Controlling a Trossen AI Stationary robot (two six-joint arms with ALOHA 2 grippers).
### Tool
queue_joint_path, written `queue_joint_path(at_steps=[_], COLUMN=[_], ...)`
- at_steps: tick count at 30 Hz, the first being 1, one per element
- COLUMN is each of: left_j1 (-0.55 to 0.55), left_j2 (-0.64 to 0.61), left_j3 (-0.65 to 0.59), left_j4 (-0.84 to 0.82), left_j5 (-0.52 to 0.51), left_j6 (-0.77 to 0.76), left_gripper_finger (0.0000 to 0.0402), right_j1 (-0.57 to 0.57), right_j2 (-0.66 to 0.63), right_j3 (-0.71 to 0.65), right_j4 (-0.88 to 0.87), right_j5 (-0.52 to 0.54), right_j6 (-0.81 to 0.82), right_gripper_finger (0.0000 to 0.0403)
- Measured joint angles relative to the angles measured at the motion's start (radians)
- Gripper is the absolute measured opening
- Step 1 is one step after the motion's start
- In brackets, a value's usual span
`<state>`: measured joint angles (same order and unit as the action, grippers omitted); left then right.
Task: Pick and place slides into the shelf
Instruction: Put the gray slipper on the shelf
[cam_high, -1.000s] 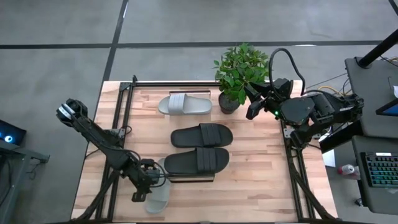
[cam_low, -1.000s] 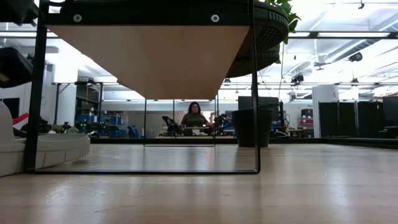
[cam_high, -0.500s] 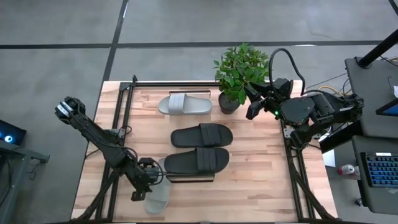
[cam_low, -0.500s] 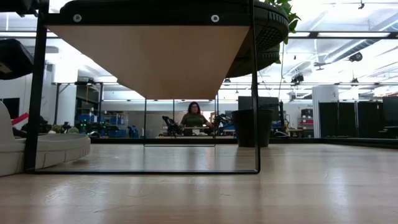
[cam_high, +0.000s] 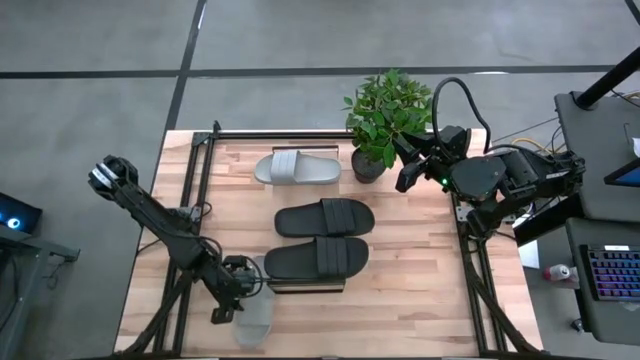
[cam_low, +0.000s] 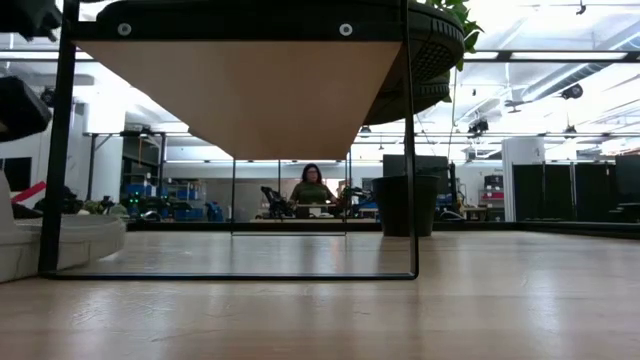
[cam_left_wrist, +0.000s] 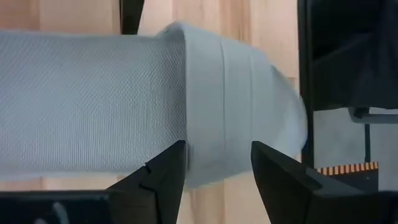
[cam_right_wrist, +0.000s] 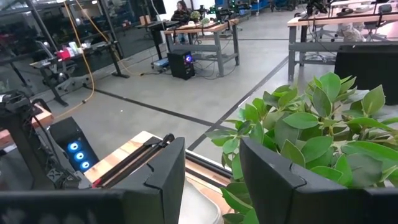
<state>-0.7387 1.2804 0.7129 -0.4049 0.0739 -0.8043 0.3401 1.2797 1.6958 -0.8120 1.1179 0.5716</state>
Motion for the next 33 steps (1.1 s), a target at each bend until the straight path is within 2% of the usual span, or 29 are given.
queue_joint_path(at_steps=[6,13,16,23,29,33], left_j1=[0.011,0.013,0.013,0.013,0.012,0.010], left_j2=[0.069,0.121,0.126,0.136,0.109,0.046], left_j3=[-0.006,-0.005,-0.005,-0.005,-0.005,-0.007], left_j4=[0.016,0.100,0.116,0.125,0.080,0.002], left_j5=[0.010,0.119,0.141,0.206,0.291,0.301], left_j6=[-0.027,-0.022,-0.024,-0.028,-0.056,-0.097], left_gripper_finger=[0.0167,0.0161,0.0133,0.0015,0.0003,0.0002], right_j1=[0.000,0.000,0.000,0.000,0.000,0.000], right_j2=[0.000,0.000,0.000,0.000,0.000,0.000], right_j3=[0.000,0.000,0.000,0.000,0.000,0.000], right_j4=[-0.006,-0.015,-0.019,-0.026,-0.027,-0.026], right_j5=[0.000,0.000,0.000,0.000,0.004,0.005], right_j6=[0.000,0.000,0.000,0.000,-0.018,-0.031], right_gripper_finger=[0.0144,0.0144,0.0144,0.0144,0.0144,0.0144])
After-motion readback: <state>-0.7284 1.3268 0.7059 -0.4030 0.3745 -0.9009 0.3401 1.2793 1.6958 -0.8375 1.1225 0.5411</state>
